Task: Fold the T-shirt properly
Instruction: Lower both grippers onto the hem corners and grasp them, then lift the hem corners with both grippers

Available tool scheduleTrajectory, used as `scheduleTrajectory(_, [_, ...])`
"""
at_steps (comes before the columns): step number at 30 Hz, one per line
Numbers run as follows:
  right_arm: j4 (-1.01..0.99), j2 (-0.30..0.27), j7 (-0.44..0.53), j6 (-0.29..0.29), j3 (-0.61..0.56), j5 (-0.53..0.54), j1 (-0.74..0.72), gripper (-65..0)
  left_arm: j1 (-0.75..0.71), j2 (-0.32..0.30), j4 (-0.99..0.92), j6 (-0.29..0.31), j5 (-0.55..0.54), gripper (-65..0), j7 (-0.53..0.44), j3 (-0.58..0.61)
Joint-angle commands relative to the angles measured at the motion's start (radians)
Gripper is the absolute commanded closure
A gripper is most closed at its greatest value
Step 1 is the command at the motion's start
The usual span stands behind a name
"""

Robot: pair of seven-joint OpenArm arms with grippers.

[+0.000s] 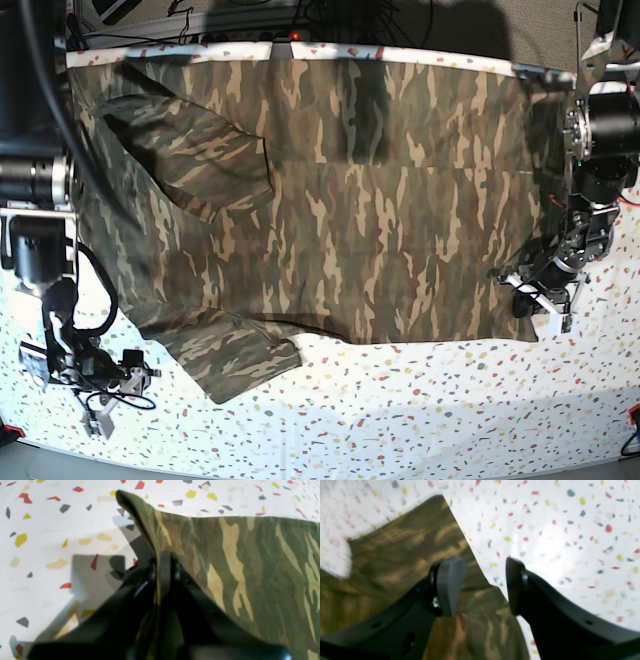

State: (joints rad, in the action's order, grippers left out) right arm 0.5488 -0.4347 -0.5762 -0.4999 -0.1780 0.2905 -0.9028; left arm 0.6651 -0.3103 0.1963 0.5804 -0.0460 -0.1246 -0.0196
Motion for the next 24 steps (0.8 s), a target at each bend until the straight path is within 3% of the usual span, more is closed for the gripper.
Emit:
scheduleTrajectory(1, [-0.019,-0.002,0.026,-0.006,-0.024,-0.027,-0.057,-30.6,0.013,-0.005,0.002,0.003,0.019,0.0,0.048,0.003])
scheduleTrajectory(7, [-0.123,0.04,0.09,0.004,-0.138,-0.182,-0.092,-30.6,0.013,-0.006,0.002,0.003,0.02,0.0,0.094,0.003])
scheduleTrajectory(14, [-0.242,0.056,0.214,0.01,-0.143,-0.298,-0.091,-30.6,0.013,-0.006,0.002,0.003,0.02,0.0,0.093,0.003])
scheduleTrajectory(24, [-0.332,0.055,0.246,0.011,-0.143,-0.298,-0.091,-30.6,0.013,-0.006,0.002,0.003,0.02,0.0,0.044,0.003])
